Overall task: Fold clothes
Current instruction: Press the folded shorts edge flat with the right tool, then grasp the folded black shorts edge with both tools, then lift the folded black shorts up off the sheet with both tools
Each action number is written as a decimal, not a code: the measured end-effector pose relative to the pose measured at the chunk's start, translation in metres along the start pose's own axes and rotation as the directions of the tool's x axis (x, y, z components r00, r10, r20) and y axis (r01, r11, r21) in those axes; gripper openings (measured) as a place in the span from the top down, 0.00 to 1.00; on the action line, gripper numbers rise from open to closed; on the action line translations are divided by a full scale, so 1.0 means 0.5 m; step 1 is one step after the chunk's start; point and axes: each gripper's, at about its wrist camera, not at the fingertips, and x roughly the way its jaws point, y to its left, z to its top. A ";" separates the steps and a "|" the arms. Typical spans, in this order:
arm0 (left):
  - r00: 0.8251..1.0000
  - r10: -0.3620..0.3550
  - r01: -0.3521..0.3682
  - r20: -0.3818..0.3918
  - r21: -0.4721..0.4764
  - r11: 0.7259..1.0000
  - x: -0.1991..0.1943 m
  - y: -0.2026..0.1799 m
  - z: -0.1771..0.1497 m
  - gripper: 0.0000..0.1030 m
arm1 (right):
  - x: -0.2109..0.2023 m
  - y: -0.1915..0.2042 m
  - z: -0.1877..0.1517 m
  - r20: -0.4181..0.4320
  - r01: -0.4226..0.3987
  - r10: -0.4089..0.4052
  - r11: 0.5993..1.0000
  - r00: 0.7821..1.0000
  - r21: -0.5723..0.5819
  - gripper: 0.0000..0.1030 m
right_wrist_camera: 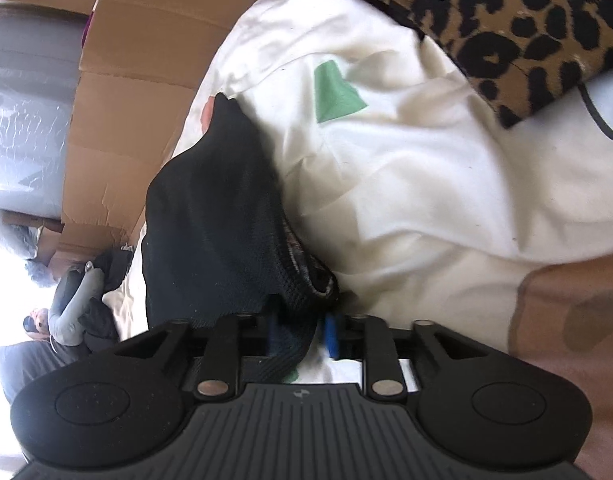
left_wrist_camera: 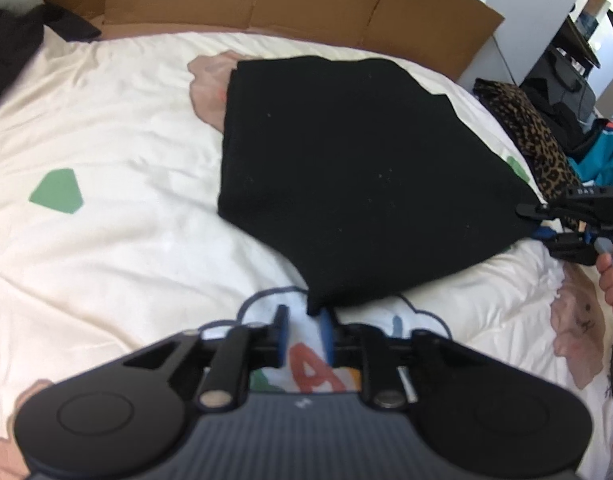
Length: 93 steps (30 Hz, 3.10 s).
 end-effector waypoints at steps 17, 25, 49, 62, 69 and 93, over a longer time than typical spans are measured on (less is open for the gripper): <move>0.995 -0.096 0.099 0.025 -0.219 0.971 0.046 0.019 0.025 0.53 | 0.012 -0.013 -0.002 0.003 -0.039 0.039 0.999 0.999 0.003 0.65; 0.997 -0.064 0.072 0.047 -0.195 0.978 0.050 0.004 -0.001 0.57 | 0.020 -0.010 -0.006 0.021 -0.050 0.050 0.999 0.999 -0.020 0.66; 1.000 -0.029 0.027 -0.011 -0.140 0.990 -0.060 0.011 0.004 0.94 | -0.015 0.014 -0.074 -0.026 -0.084 0.084 0.996 0.996 0.013 0.94; 0.988 -0.056 0.008 -0.144 -0.311 0.951 -0.112 0.020 -0.107 0.94 | -0.015 0.035 -0.122 -0.121 -0.082 0.077 0.996 0.990 -0.035 0.94; 0.985 -0.095 0.036 -0.143 -0.365 0.930 -0.101 0.005 -0.107 0.94 | -0.029 0.060 -0.106 -0.082 -0.064 0.058 0.995 0.995 -0.078 0.95; 0.909 -0.385 0.320 -0.161 -0.324 0.890 -0.036 -0.107 -0.057 0.95 | -0.029 0.150 0.093 0.037 -0.057 0.064 0.983 0.997 -0.177 0.95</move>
